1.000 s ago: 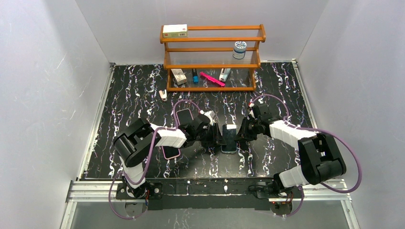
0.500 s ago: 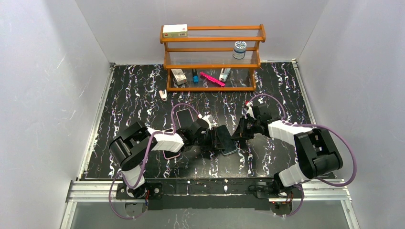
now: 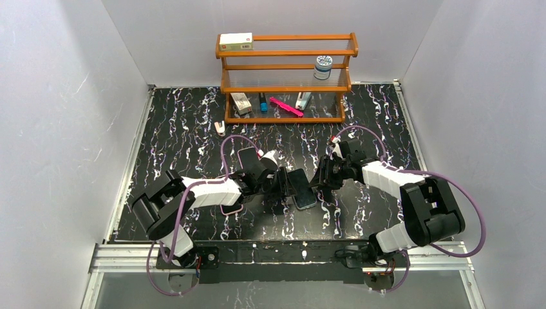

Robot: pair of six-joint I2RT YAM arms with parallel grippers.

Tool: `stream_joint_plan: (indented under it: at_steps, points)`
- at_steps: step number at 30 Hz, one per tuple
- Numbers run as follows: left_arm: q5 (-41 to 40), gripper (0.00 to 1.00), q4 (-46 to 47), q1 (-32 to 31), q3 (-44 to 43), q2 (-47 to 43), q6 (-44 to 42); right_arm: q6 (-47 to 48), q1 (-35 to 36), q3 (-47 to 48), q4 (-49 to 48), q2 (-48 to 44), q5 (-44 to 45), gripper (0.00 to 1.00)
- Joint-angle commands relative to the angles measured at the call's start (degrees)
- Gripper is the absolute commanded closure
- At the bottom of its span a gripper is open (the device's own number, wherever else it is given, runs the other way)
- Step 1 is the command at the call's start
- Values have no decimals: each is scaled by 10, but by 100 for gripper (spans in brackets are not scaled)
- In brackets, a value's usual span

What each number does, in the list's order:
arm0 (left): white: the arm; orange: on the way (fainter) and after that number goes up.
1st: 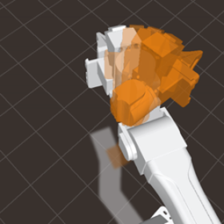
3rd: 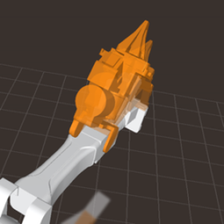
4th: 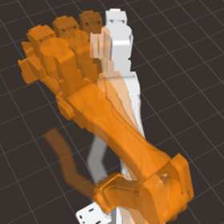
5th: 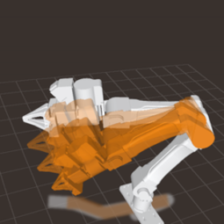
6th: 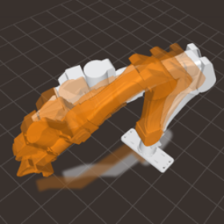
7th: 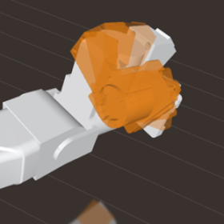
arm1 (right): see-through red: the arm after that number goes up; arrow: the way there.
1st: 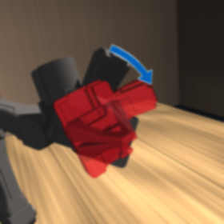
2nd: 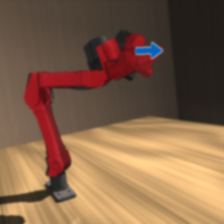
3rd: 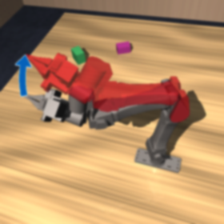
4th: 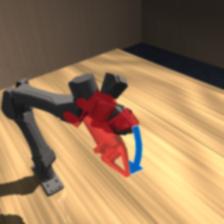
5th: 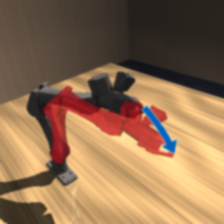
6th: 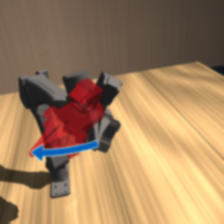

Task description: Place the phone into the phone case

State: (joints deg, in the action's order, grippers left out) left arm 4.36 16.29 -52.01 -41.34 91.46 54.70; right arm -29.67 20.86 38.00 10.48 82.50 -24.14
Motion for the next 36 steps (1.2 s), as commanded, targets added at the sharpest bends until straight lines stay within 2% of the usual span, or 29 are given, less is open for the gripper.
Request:
stream_joint_plan:
  at_steps: [1, 5, 8, 21, 26, 30, 33, 36]
  points:
    - [-19, 55, -10, 16, 10, -14, 12, 6, -4, 14, -10, -13, -11, 41]
    - [8, 55, 49, 36, 26, 1, 38, 4, -5, 1, -52, -1, -48, 34]
    - [21, 56, 54, 39, 18, 15, 36, 1, -4, -8, -70, 9, -51, 31]
    - [55, 63, 97, 39, 38, 53, 46, -51, -4, -42, -159, 48, -133, 26]
    - [64, 70, 112, 39, 48, 58, 55, -111, -5, -53, -230, 56, -194, 26]
    - [69, 77, 131, 38, 65, 53, 64, -192, -5, -71, -345, 60, -251, 26]
    - [73, 79, 136, 38, 72, 47, 67, -263, -6, -87, -428, 61, -284, 26]
    - [74, 80, 139, 38, 73, 39, 65, -298, -6, -94, -473, 62, -295, 26]
